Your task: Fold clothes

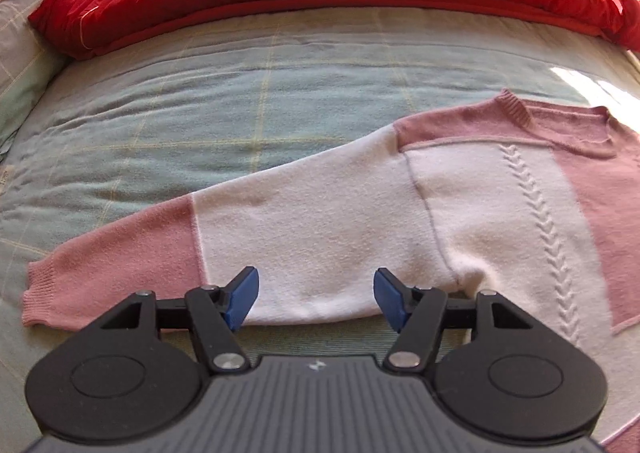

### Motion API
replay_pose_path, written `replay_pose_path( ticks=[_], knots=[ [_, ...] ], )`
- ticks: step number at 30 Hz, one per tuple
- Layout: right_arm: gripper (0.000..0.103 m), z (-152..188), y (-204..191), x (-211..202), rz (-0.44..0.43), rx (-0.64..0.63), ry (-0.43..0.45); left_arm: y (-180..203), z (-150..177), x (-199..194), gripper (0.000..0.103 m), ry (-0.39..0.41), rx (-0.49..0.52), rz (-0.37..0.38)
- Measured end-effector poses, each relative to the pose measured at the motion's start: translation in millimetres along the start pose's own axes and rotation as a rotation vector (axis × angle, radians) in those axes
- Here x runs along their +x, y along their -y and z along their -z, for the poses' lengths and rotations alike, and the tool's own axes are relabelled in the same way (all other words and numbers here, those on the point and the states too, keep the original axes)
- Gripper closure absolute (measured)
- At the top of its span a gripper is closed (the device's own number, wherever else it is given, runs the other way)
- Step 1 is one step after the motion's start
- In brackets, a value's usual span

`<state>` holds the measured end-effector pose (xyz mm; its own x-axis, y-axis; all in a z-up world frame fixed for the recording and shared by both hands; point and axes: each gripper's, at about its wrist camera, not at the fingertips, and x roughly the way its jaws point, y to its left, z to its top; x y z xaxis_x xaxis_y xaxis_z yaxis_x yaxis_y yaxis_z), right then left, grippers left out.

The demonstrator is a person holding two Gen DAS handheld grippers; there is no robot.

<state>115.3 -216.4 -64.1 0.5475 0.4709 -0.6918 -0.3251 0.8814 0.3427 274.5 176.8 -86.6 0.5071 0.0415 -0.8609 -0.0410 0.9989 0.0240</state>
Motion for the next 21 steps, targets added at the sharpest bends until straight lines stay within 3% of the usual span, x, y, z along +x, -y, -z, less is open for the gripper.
replay_pose_path(
  ticks=[3,7,10,15,21],
  knots=[
    [0.000,1.7,1.2,0.5,-0.004,0.007,-0.005,31.0,-4.7,-4.4,0.036,0.020,0.035,0.101],
    [0.000,3.3,3.6,-0.2,0.000,0.010,-0.008,63.7,-5.6,7.6,0.037,0.019,0.086,0.094],
    [0.000,4.0,8.1,-0.5,-0.001,0.023,-0.006,64.3,-0.8,16.1,0.037,0.001,0.035,0.119],
    [0.000,6.9,12.5,1.3,-0.006,0.042,-0.015,61.0,10.9,25.9,0.036,-0.009,0.102,-0.005],
    [0.000,6.9,13.0,-2.0,-0.006,0.045,-0.011,41.1,14.3,24.7,0.031,-0.020,0.067,-0.004]
  ],
)
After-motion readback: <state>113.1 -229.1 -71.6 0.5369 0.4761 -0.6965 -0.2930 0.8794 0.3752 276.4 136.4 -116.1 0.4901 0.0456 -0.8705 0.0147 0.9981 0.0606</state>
